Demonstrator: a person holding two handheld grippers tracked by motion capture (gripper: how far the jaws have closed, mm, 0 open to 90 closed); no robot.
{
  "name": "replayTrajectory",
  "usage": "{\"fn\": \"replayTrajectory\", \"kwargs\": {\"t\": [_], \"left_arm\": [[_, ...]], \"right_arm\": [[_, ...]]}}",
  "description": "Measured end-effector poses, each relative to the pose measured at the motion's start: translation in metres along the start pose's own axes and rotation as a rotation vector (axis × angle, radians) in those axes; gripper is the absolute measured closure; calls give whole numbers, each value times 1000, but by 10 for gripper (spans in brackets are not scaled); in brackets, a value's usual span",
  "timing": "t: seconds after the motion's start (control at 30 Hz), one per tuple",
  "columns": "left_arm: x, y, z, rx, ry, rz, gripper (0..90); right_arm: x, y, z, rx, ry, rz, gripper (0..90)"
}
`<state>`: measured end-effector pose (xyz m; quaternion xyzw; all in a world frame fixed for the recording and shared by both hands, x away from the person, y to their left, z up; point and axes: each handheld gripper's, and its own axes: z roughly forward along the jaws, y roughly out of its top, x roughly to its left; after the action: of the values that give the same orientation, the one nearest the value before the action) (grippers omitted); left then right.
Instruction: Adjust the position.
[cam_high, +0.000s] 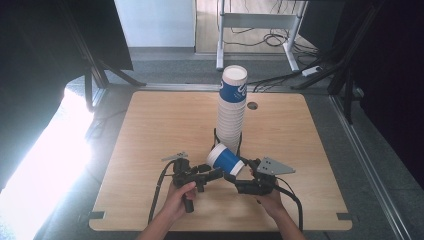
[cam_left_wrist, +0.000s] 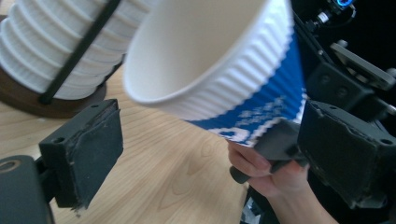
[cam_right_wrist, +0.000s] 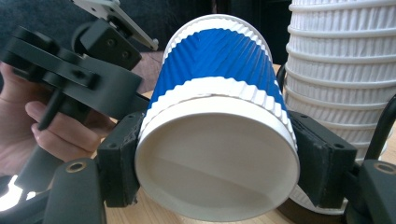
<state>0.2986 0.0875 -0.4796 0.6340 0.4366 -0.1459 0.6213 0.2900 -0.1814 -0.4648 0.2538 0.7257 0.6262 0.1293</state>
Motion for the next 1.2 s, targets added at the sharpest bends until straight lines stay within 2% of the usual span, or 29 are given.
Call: {"fn": "replayTrajectory", "kwargs": {"t": [0.03,0.17,0.23,0.4,0.53,0.63,0.8,1.07,1.2], "left_arm": [[1,0,0,-7,2,-6,75],[3,1,-1,-43,-36,-67,75],[3,2,0,-56,-49,-82,74],[4,3,4,-63,-54,-101,74],[4,5,9,-84,-65,-127,57],[6,7,13,-81,-73,-138,38],[7,8,16,-112,-72,-181,37],[10,9,21,-123,-73,-221,50],[11,9,22,-123,-77,-229,55]], "right_arm": [[0,0,0,-3,-3,-1,273],[3,-1,1,-21,-17,-14,273],[5,-1,1,-25,-28,-21,273],[8,-2,4,-35,-35,-29,273],[12,-4,7,-23,-35,-45,275],[12,-4,8,-19,-34,-45,276],[12,-5,9,-8,-33,-53,278],[13,-6,9,3,-39,-70,281],[13,-7,10,5,-40,-69,281]]}}
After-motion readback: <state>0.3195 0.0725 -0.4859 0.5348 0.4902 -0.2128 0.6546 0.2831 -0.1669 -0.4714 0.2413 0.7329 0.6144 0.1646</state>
